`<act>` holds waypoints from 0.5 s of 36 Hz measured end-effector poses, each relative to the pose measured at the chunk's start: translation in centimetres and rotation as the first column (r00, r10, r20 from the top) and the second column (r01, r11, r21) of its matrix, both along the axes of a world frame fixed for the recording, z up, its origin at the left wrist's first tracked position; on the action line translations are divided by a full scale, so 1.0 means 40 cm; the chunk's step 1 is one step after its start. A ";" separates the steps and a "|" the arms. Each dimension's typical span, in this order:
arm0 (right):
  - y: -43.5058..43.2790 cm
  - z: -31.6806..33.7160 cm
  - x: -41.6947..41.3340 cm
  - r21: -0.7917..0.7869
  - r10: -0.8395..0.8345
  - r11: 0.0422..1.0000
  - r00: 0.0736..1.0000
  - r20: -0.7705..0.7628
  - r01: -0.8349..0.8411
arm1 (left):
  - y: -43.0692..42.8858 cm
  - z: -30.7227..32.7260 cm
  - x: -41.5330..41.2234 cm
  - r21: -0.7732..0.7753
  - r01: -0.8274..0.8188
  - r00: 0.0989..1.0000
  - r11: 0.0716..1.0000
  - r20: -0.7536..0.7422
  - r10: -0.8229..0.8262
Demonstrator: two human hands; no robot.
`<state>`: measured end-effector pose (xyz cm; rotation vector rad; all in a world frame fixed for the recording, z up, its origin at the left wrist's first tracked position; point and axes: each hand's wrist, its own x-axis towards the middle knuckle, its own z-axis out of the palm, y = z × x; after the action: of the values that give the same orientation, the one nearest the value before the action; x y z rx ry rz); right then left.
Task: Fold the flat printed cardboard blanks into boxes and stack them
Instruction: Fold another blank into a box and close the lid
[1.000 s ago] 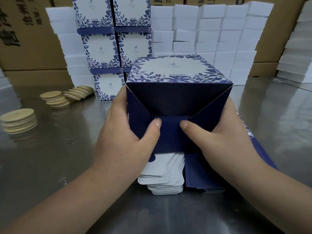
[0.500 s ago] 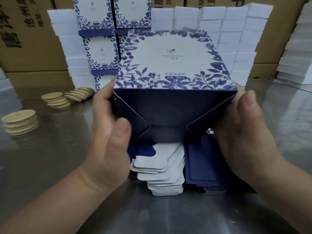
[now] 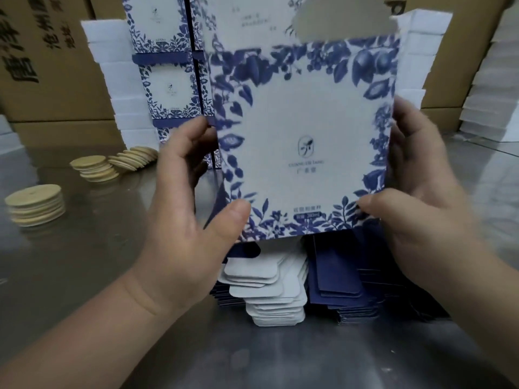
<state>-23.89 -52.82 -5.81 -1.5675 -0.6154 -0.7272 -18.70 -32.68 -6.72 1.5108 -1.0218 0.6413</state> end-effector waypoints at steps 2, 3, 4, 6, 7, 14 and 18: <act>0.000 0.001 -0.001 -0.022 -0.022 1.000 1.000 -0.007 0.022 | 0.000 0.004 -0.002 0.010 -0.017 1.000 1.000 -0.021 0.017; 0.000 0.002 -0.003 -0.039 -0.032 0.999 1.000 -0.001 0.031 | 0.002 0.005 -0.003 -0.001 -0.013 0.999 1.000 -0.034 0.013; -0.001 0.004 -0.005 -0.054 -0.045 0.998 0.999 0.004 0.046 | 0.003 0.009 -0.003 -0.013 -0.012 0.999 1.000 -0.052 0.011; -0.004 0.008 -0.007 -0.057 -0.081 0.995 0.997 0.013 0.082 | 0.006 0.019 -0.003 -0.017 -0.015 0.998 1.000 -0.057 0.014; -0.006 0.012 -0.008 -0.048 -0.094 0.994 0.995 0.017 0.094 | 0.007 0.023 -0.003 -0.014 -0.017 0.998 1.000 -0.055 0.016; -0.010 0.024 -0.015 -0.168 -0.127 0.977 0.990 0.053 0.135 | 0.012 0.028 -0.005 0.088 0.002 0.999 0.996 -0.048 0.002; -0.003 0.024 -0.021 -0.231 -0.169 0.958 0.985 0.039 0.173 | 0.017 0.035 -0.006 0.128 -0.011 0.998 0.992 -0.061 0.019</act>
<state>-24.71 -52.94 -4.85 -1.8503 -0.6006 -0.8227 -18.93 -32.00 -5.33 1.6413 -1.0209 0.5444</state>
